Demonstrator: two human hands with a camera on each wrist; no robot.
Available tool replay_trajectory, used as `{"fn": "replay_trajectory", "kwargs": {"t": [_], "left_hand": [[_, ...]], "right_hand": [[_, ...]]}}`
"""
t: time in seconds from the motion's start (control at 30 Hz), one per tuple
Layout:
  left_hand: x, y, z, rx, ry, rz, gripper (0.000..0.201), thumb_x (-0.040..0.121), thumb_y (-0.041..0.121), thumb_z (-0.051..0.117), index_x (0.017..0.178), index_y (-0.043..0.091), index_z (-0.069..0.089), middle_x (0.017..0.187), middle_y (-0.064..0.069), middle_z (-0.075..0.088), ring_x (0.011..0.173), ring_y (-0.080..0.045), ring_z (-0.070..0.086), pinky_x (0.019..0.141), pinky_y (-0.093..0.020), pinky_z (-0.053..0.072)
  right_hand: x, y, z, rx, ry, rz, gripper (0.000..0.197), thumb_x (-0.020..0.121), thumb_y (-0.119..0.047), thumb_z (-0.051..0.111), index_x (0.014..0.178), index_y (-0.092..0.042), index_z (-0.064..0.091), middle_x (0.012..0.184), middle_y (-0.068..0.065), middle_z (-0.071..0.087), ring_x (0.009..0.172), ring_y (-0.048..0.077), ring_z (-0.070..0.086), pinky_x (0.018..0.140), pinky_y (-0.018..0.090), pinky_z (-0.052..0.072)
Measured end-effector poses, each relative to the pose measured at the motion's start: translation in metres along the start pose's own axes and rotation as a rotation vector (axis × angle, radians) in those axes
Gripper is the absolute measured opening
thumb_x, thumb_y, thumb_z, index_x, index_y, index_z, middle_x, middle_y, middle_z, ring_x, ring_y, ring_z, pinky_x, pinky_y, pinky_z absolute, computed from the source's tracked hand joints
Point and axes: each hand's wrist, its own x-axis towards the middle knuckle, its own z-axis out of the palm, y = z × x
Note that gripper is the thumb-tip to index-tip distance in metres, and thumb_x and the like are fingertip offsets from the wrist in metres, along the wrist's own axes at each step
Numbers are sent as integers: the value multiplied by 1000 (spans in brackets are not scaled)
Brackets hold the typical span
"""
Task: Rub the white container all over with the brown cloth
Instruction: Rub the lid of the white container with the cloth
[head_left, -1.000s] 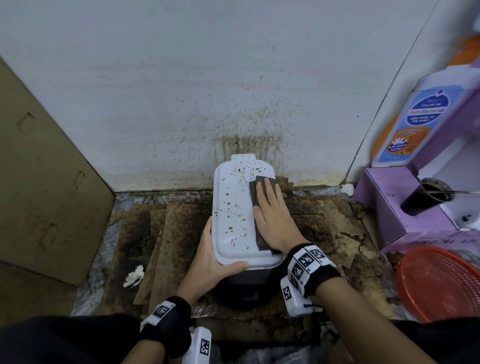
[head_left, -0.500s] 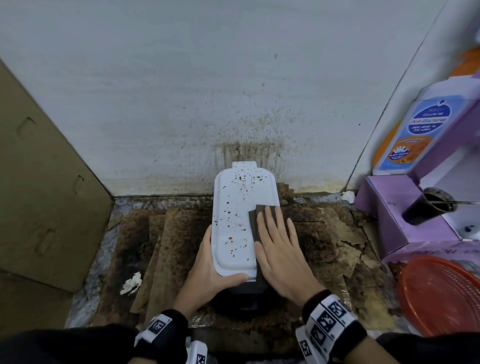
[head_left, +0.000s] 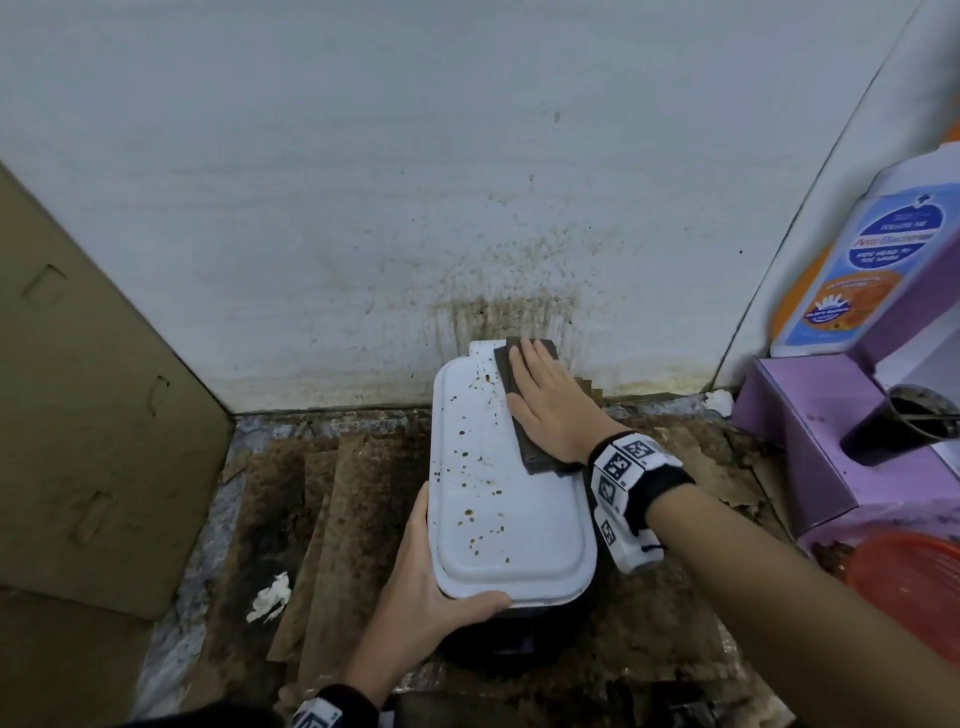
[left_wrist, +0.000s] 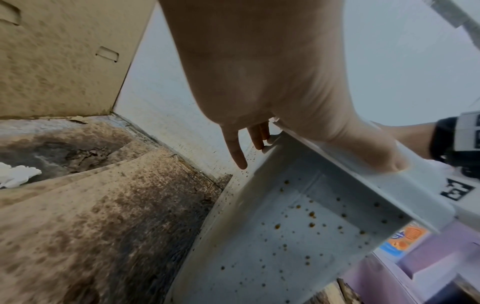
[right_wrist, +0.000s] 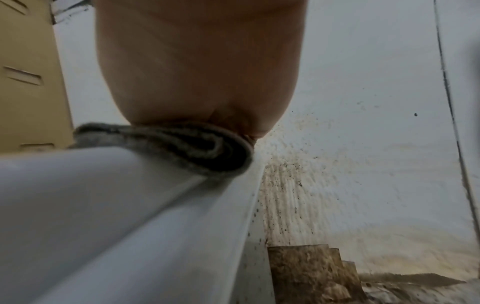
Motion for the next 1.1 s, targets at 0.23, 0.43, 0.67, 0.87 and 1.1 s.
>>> {"fn": "replay_trajectory", "kwargs": {"t": [0.23,0.43,0.67,0.87,1.1], "left_hand": [[-3,2,0,21,-4,-13,129,73,39,98,163,50,6,167,22,30,153,-6,36,121,-53,39],[-5,0,-1,57,-5,-42,132,70,45,98,160,55,3,167,29,25,153,0,32,121,-51,40],[4,-1,-9,167,-36,-115,138,54,69,97,152,57,1,152,45,31,145,4,40,117,-47,44],[5,-2,-10,84,-59,-127,138,57,57,101,154,48,2,150,47,28,144,8,38,118,-42,45],[4,3,-9,68,-58,-135,139,58,56,101,155,46,2,153,43,29,145,7,38,119,-42,43]], "right_hand": [[-11,4,3,29,-26,-6,65,112,-39,19,162,-8,-7,170,9,-17,157,22,-17,129,43,-3],[-89,-24,18,134,-21,-17,66,112,-43,21,163,-15,-10,168,0,-25,153,10,-29,128,34,-7],[-124,-41,28,-12,45,-28,67,108,-47,11,163,-12,-8,170,2,-21,154,10,-26,128,35,-7],[-55,-16,13,-17,10,-24,67,111,-45,15,163,-10,-6,170,7,-17,157,18,-18,126,32,-9],[15,21,-2,-27,-29,-30,68,110,-41,15,161,0,-2,171,17,-8,159,26,-10,126,32,-9]]}}
